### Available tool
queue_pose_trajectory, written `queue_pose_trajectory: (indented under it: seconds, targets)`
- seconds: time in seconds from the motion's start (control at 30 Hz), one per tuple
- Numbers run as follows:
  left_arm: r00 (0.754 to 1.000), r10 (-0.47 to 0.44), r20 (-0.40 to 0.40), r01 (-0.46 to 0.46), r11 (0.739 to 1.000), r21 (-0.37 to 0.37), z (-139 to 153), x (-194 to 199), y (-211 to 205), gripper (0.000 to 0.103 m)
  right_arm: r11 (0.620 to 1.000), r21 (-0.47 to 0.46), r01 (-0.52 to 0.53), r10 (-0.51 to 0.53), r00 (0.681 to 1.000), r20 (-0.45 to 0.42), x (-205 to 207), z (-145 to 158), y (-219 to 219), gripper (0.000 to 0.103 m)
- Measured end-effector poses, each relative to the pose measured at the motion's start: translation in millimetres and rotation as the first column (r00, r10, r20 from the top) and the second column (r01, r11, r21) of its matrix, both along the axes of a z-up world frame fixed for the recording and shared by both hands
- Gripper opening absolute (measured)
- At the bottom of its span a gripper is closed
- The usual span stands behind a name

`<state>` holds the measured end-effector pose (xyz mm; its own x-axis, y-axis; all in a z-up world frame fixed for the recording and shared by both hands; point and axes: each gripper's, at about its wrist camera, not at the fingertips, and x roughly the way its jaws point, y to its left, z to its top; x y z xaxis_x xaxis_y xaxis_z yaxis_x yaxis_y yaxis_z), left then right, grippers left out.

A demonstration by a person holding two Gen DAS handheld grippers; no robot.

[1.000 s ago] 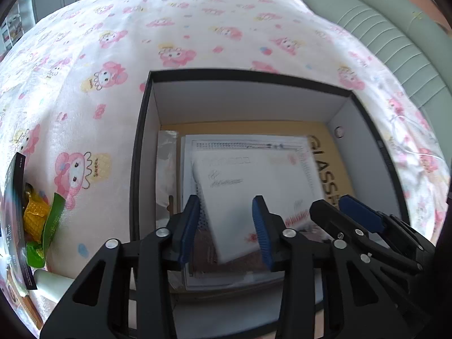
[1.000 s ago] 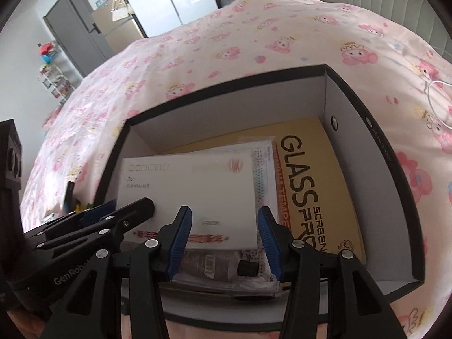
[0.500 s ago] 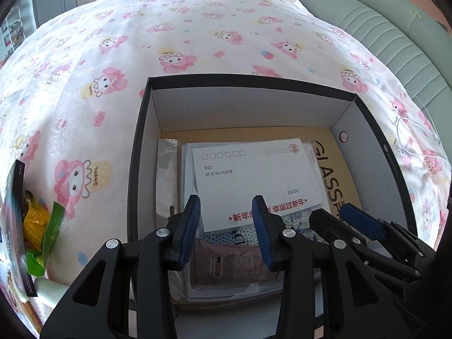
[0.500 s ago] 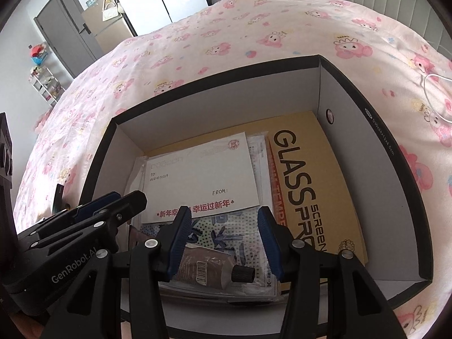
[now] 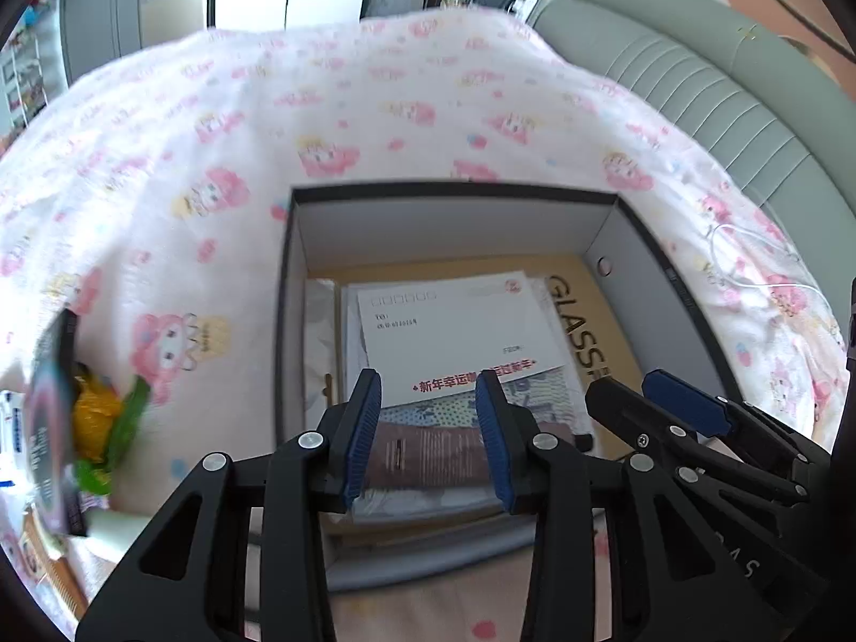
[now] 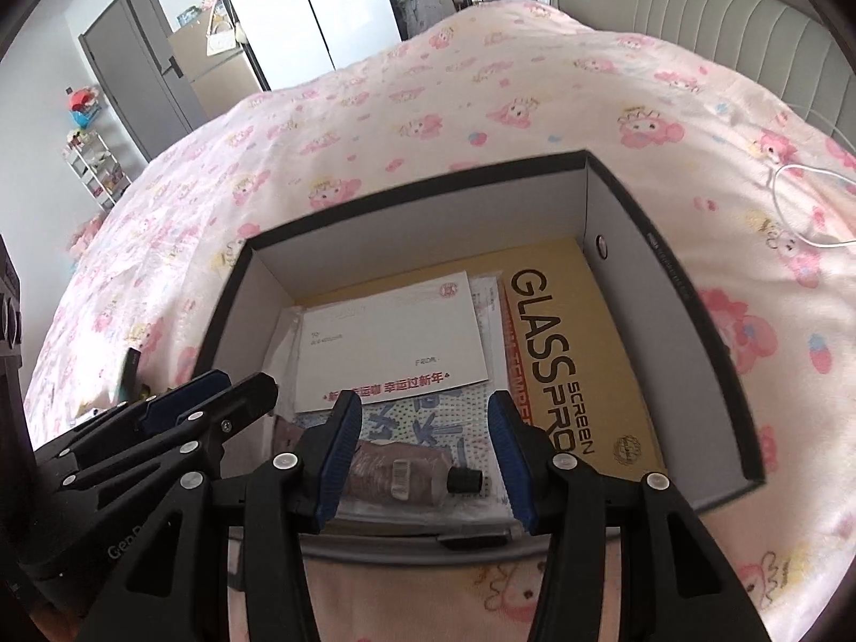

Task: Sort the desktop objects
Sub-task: 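Open the left gripper and withdraw it from the shoebox, then move the left gripper toward the black square display frame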

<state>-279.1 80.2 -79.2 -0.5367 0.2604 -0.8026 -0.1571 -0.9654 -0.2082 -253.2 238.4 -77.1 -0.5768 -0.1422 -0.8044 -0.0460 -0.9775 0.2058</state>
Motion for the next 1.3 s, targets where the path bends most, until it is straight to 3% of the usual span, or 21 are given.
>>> queue_pose_trajectory:
  seconds: [0.17, 0.33, 0.53, 0.67, 0.97, 1.3]
  targets:
    - [0.999, -0.003, -0.054, 0.005, 1.0, 0.025, 33.4, 43.1, -15.5, 0.036, 1.0, -0.006, -0.023, 0.023, 0.998, -0.056, 31.4, 29.5, -12.8, 0.045]
    - [0.995, -0.005, -0.103, 0.007, 1.0, 0.024, 49.9, 110.2, -37.1, 0.037, 0.999, -0.008, -0.033, 0.032, 0.99, -0.136, 91.8, 54.8, -30.8, 0.045]
    - [0.997, 0.018, -0.076, -0.017, 1.0, 0.016, 39.4, 179.7, -58.6, 0.036, 0.996, 0.003, -0.086, 0.085, 0.988, -0.128, 156.3, 42.3, -66.0, 0.045]
    - [0.995, 0.078, -0.061, -0.078, 0.997, 0.014, 28.9, 210.1, -75.1, 0.036, 0.991, -0.009, -0.136, 0.134, 0.985, -0.105, 178.8, 30.5, -85.1, 0.045]
    - [0.991, 0.127, -0.032, -0.126, 0.991, 0.035, 11.3, 246.5, -101.4, 0.036, 0.977, 0.016, -0.213, 0.214, 0.974, -0.075, 202.8, 16.6, -116.9, 0.045]
    - [0.992, 0.123, -0.035, -0.121, 0.991, 0.057, 5.8, 249.5, -109.5, 0.036, 0.974, 0.046, -0.22, 0.223, 0.972, -0.078, 214.3, 15.8, -127.6, 0.045]
